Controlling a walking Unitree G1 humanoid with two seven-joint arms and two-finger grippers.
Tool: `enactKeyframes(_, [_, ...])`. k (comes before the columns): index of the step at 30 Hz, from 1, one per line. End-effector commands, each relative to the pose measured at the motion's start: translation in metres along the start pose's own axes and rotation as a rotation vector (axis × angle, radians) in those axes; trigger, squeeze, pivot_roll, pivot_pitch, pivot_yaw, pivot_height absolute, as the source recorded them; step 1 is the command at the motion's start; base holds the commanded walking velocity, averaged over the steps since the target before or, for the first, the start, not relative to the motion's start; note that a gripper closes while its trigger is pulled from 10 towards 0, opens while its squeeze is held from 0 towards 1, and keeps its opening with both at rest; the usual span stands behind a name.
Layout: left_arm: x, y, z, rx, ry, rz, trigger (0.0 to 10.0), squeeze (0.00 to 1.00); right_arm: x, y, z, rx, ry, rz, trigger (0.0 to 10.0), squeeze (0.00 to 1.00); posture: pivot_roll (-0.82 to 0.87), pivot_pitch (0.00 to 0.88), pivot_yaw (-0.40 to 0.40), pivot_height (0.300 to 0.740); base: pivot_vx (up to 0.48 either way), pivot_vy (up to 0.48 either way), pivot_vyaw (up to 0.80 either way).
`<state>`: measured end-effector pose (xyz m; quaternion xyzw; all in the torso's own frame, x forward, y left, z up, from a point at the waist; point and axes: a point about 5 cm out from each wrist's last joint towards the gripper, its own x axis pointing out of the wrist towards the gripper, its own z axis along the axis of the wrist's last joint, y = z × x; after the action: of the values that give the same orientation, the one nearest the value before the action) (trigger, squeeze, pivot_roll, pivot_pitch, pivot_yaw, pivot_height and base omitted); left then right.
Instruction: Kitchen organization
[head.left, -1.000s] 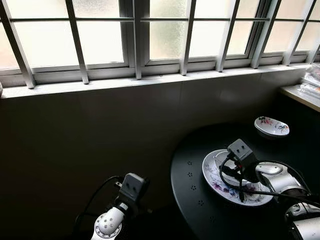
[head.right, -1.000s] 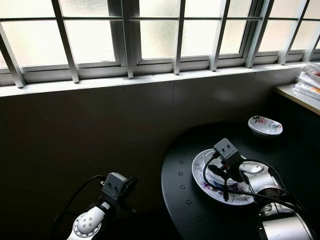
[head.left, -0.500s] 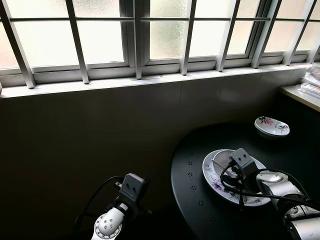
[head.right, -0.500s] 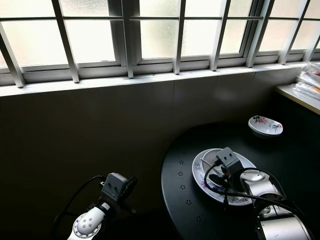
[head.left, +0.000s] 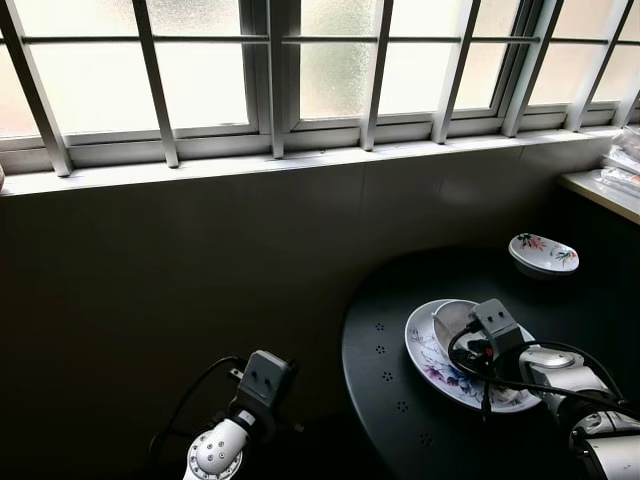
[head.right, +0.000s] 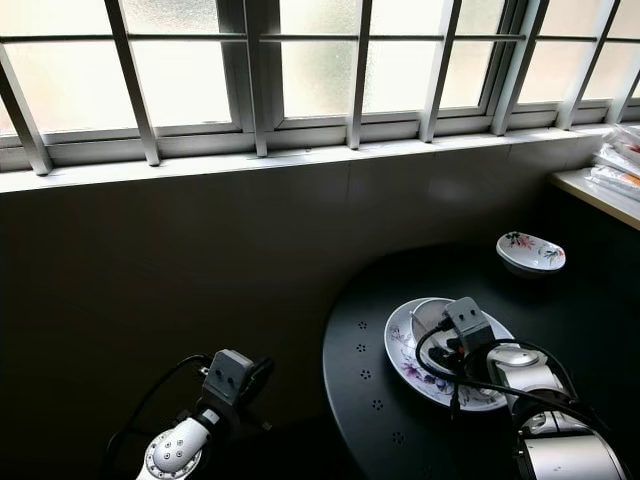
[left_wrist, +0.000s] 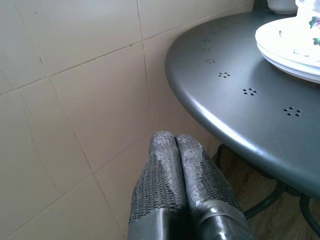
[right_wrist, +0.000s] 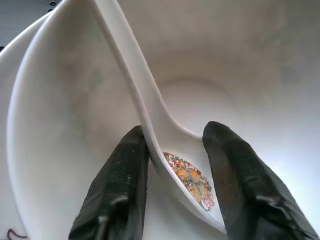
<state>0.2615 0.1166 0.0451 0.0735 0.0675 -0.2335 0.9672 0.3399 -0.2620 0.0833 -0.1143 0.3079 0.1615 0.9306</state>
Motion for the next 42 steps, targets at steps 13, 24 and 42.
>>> enactKeyframes(13, [0.0, -0.001, 0.002, -0.007, -0.003, -0.005, 10.0, 0.0, 0.003, -0.004, 0.02, 0.024, -0.069, -0.153, 0.0, 0.0, 0.05, 0.0, -0.037, 0.74, 0.0, 0.0, 0.0])
enactKeyframes(24, [0.0, 0.0, 0.002, -0.009, -0.005, -0.007, 10.0, 0.0, 0.012, 0.01, 0.029, 0.047, -0.148, -0.239, 0.0, 0.0, 0.06, 0.0, -0.035, 0.74, 0.0, 0.0, 0.0])
enactKeyframes(42, [0.0, -0.001, 0.003, -0.015, -0.007, -0.008, 10.0, 0.0, 0.0, 0.042, 0.093, -0.203, -0.534, -0.378, 0.0, 0.0, 0.05, 0.0, -0.034, 0.74, 0.0, 0.0, 0.0])
